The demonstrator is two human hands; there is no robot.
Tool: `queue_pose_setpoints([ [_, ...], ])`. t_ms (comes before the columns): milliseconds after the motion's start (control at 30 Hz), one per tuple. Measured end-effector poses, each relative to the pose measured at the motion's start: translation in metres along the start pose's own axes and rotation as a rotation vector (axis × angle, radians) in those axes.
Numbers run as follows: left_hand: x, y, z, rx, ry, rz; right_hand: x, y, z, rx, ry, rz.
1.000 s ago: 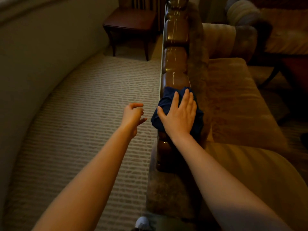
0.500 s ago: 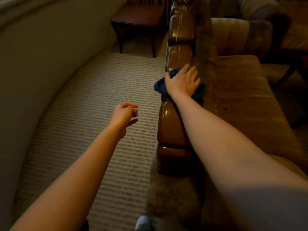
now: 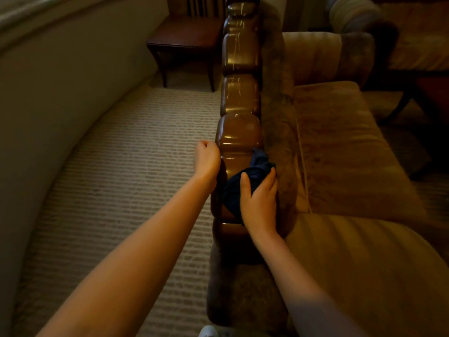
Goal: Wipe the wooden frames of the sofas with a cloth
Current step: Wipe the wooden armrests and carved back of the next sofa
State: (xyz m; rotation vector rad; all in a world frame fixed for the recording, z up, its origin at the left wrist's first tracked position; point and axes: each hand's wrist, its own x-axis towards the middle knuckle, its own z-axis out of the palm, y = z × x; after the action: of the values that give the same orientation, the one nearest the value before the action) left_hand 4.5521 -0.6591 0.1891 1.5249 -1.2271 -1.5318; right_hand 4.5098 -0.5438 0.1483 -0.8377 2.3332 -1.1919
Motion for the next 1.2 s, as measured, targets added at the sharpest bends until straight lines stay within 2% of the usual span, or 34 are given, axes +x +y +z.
queue_pose_setpoints([
  [133, 0.019, 0.019, 0.012, 0.025, 0.045, 0.017, 0.029, -0.008, -0.002, 0.050, -0.042, -0.065],
  [367, 0.064, 0.049, 0.042, 0.120, 0.052, 0.012, 0.128, -0.031, 0.004, 0.140, -0.219, 0.137],
  [467, 0.084, 0.049, 0.060, 0.310, 0.033, 0.016, 0.181, -0.044, 0.017, 0.097, -0.243, 0.216],
  [533, 0.092, 0.040, 0.068, 0.430, 0.121, 0.039, 0.220, -0.053, 0.023, 0.087, -0.276, 0.270],
  [733, 0.094, 0.035, 0.072, 0.562, 0.188, 0.043, 0.271, -0.062, 0.034, 0.079, -0.244, 0.286],
  [967, 0.090, 0.035, 0.063, 0.343, 0.125, 0.126, 0.242, -0.052, 0.029, 0.006, -0.285, 0.301],
  [1067, 0.078, 0.032, 0.053, 0.129, 0.055, 0.200, 0.218, -0.058, 0.023, -0.066, -0.267, 0.312],
  [1200, 0.086, 0.029, 0.032, -0.133, -0.086, 0.089, 0.162, -0.077, 0.025, -0.409, -0.108, 0.315],
])
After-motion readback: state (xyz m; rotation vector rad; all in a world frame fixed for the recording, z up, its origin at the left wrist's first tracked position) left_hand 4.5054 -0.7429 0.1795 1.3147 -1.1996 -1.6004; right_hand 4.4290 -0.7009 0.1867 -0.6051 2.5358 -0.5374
